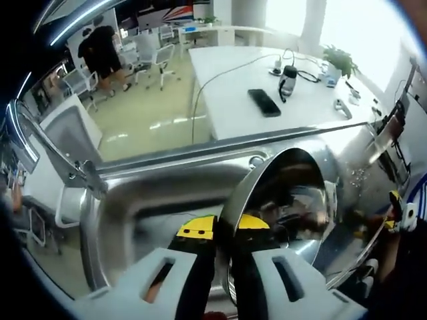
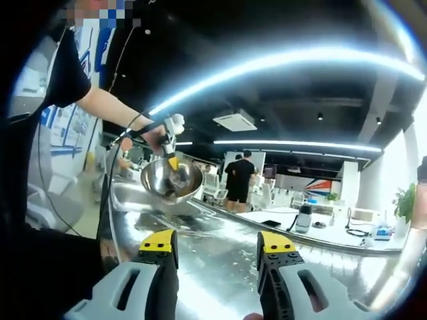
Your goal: Pick up bowl with dirty water move over sink pour dirty water into sink return bowl to place
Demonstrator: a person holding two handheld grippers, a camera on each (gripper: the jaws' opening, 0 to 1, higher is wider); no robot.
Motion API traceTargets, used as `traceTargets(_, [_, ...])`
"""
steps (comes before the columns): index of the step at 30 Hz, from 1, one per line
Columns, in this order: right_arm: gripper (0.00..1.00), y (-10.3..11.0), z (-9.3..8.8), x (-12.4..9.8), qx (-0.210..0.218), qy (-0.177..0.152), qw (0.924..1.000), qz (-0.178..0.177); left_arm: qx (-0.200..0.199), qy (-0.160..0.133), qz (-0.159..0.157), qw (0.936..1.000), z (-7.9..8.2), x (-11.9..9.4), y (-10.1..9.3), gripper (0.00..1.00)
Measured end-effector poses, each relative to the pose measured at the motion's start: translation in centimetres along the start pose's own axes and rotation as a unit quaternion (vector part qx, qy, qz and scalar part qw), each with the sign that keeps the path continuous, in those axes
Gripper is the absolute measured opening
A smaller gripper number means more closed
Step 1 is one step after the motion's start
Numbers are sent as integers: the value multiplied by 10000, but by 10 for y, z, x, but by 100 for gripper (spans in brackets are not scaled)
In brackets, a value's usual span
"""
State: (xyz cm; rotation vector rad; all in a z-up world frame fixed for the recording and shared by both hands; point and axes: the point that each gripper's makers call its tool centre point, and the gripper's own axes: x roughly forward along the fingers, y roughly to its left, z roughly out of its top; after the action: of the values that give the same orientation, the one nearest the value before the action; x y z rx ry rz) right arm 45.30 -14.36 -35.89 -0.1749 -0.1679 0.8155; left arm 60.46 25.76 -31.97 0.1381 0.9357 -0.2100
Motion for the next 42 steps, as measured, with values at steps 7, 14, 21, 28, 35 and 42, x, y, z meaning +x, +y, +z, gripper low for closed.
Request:
traceTargets(7, [42,1,1,0,89,-32,9999,108,48,-81,83,9999,3,-5,3,0])
traceTargets(14, [44,11,-2,3,-122,68,9995,294,16,-108,108,9999,1,-7,4,0])
traceTargets(21, [45,15,6,-1,34,-158,9988,464,65,-173,153,9997,7,-10,8,0])
traceTargets(28, [45,15,11,-3,244,-305,9977,548,198,-284,301,9989,17,-12,14,0])
traceTargets(35, [49,22,9,-2,191,-228,9968,739,313,-351,427,9980,18,-12,17,0])
traceTargets(42, [49,21,6,0,94,-153,9976,667,468,-435,454,9969,21,-12,15,0])
